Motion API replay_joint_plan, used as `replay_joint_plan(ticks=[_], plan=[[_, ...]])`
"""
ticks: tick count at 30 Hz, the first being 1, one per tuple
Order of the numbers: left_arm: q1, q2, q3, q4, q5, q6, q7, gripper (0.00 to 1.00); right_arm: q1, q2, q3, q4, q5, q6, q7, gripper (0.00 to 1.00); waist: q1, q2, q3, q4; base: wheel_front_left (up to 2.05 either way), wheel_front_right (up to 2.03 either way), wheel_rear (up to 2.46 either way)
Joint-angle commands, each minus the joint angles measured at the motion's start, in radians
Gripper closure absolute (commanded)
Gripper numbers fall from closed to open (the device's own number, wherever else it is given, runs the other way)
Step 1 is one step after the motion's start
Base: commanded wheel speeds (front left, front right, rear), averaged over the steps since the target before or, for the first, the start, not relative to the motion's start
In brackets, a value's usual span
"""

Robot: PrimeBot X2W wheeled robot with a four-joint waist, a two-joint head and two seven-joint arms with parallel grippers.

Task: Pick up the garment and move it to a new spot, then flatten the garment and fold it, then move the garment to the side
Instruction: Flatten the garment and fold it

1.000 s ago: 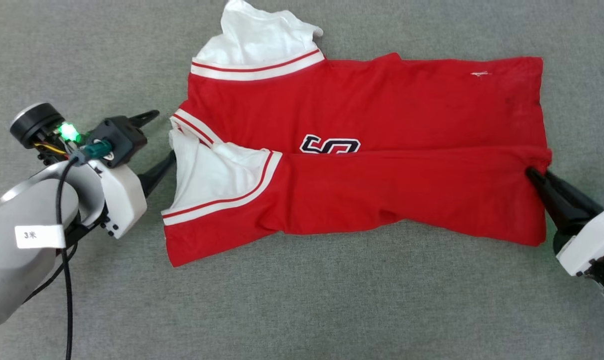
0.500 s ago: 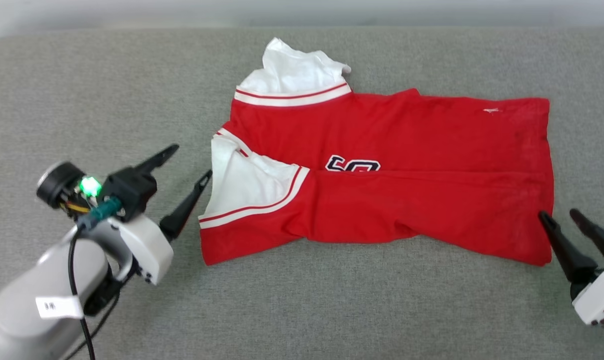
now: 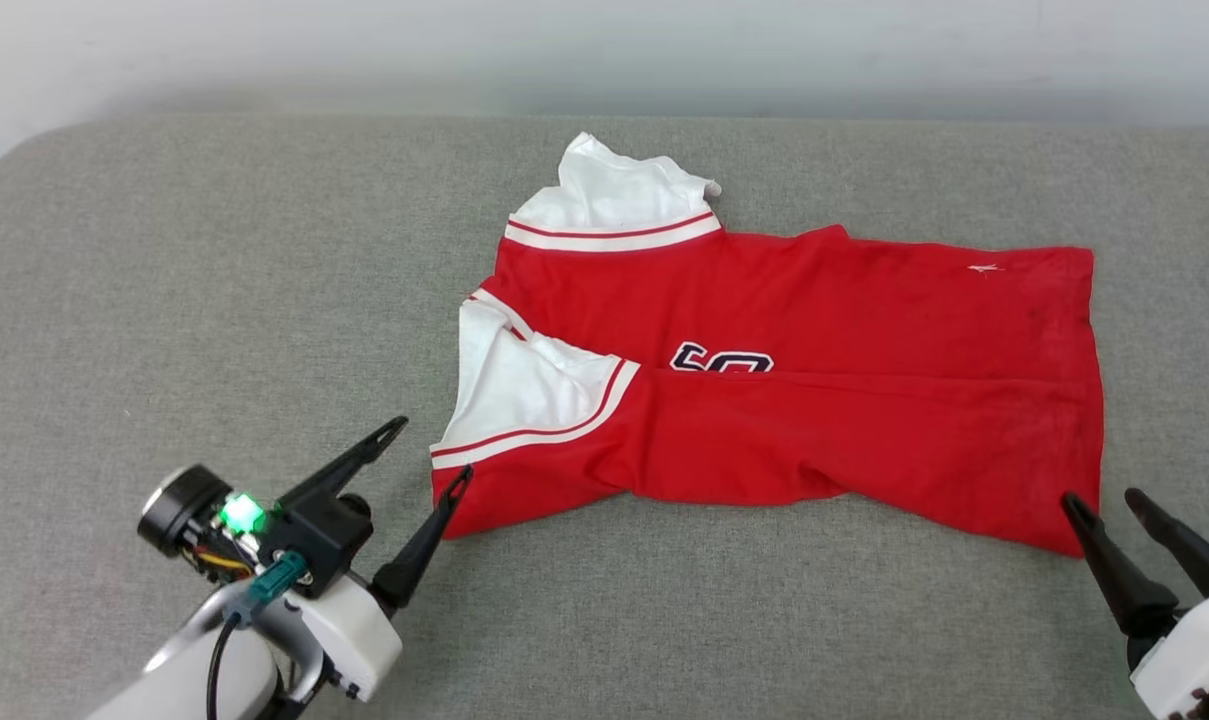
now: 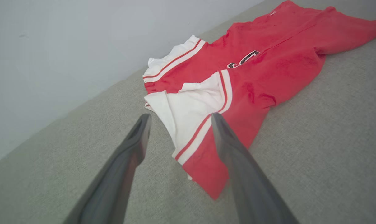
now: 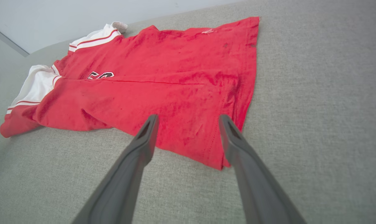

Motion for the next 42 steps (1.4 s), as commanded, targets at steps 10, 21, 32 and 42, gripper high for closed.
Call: replay_joint_plan(ticks=[10,21,32,42], plan=[[0.127,-0.1,0.119,0.049,-0.147,0.012,-0.002,0.0,0.046,0.028,-0.002,-0.007,-0.009,-0.001,0.02,0.0,0.0002,0.0,-0.04,-0.003,0.0,0.0,0.0],[0.104,-0.118,0.208,0.098,-0.473,-0.02,0.282,0.0,0.048,0.049,0.007,0.05,-0.018,-0.001,0.025,0.0,0.0002,0.0,-0.078,0.009,0.0,0.0,0.0],[-0.01,-0.139,0.28,0.137,-0.767,0.113,0.702,0.0,-0.018,0.065,0.037,0.102,-0.003,-0.001,0.014,0.0,0.0002,0.0,-0.064,-0.003,0.0,0.0,0.0],[-0.07,-0.215,0.247,0.173,-0.809,0.196,0.82,0.0,-0.043,0.047,0.056,0.115,0.012,-0.001,0.006,0.0,0.0002,0.0,-0.047,-0.017,0.0,0.0,0.0]])
